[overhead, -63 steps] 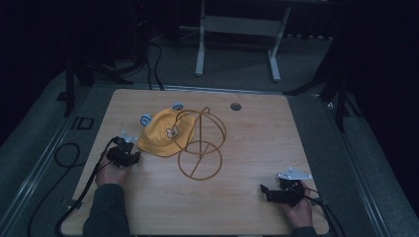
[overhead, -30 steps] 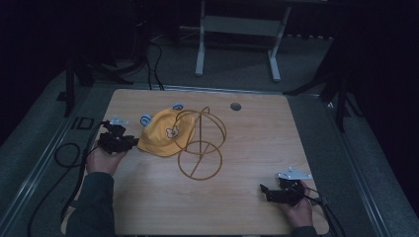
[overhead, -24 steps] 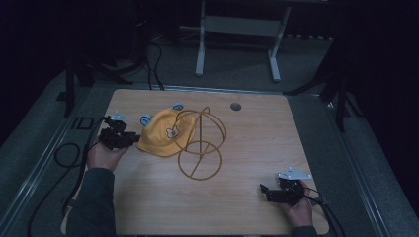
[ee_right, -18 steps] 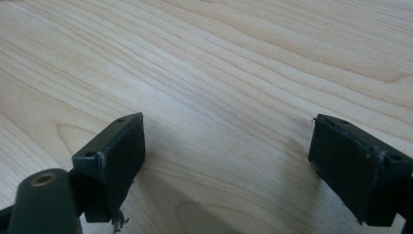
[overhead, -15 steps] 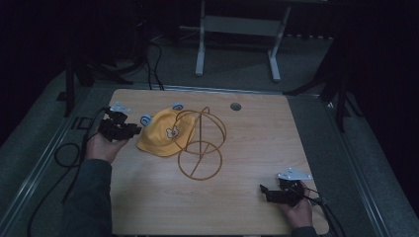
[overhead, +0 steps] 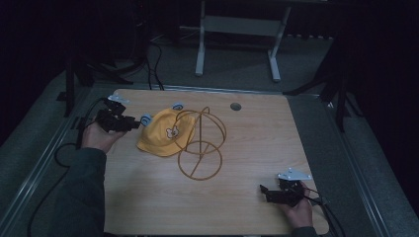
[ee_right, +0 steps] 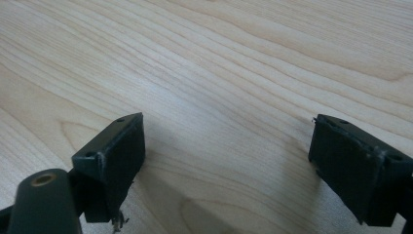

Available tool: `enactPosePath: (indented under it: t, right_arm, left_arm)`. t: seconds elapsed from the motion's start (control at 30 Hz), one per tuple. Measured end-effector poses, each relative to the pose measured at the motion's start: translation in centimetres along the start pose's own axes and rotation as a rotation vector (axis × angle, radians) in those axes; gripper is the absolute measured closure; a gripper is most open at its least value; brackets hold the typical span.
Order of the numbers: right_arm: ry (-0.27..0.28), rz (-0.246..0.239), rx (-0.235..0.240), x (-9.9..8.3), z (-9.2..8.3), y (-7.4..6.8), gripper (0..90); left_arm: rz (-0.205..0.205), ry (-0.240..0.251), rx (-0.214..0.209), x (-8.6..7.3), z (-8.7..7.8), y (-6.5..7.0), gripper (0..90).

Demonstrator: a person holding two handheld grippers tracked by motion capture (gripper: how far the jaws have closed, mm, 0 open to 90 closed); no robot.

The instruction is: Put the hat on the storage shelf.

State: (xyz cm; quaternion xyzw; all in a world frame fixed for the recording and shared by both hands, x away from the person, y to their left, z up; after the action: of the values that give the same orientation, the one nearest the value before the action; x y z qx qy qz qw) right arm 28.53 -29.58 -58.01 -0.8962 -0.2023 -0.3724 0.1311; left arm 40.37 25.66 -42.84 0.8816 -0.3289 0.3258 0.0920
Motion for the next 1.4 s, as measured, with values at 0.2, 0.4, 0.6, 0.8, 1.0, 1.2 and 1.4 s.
enactPosePath:
  t: [0.2,0.4,0.6,0.8,1.0,1.2,1.4]
  right_arm:
    - [-0.001,0.002,0.002,0.0,0.0,0.0,13.4]
    - [0.0,0.002,0.003,0.0,0.0,0.1,13.5]
    - [0.0,0.002,0.003,0.0,0.0,0.1,13.5]
    - [0.0,0.003,0.003,0.0,0.0,0.1,13.5]
    - [0.001,0.005,0.004,0.0,0.0,0.1,13.5]
    - [0.001,0.004,0.003,0.0,0.0,0.0,13.5]
    - [0.001,0.004,0.003,0.0,0.0,0.0,13.4]
  left_arm:
    - [0.025,-0.051,-0.011,0.8,0.6,-0.9,62.7]
    - [0.025,-0.051,-0.022,1.7,0.2,-2.0,61.3]
    - [0.06,-0.064,-0.045,3.5,-0.7,-2.3,59.6]
    - [0.104,-0.133,-0.094,5.8,-0.6,-2.6,58.7]
    - [0.147,-0.169,-0.087,8.5,-0.5,-2.4,59.5]
    - [0.173,-0.214,-0.099,10.6,0.3,-1.7,59.9]
    - [0.187,-0.235,-0.085,12.1,1.3,-1.2,59.3]
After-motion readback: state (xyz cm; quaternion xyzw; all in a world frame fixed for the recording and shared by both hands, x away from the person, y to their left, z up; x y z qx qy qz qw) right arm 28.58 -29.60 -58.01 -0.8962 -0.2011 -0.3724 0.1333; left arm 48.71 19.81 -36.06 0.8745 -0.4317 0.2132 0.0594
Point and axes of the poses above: each handheld gripper's, and its own axes: z roughly forward along the jaws, x roughly out of its top, y roughly to its right, the point moved 1 cm from there along z, roughly forward along the jaws, and after that the axes turned 7 degrees about z, right-handed, at the moved point
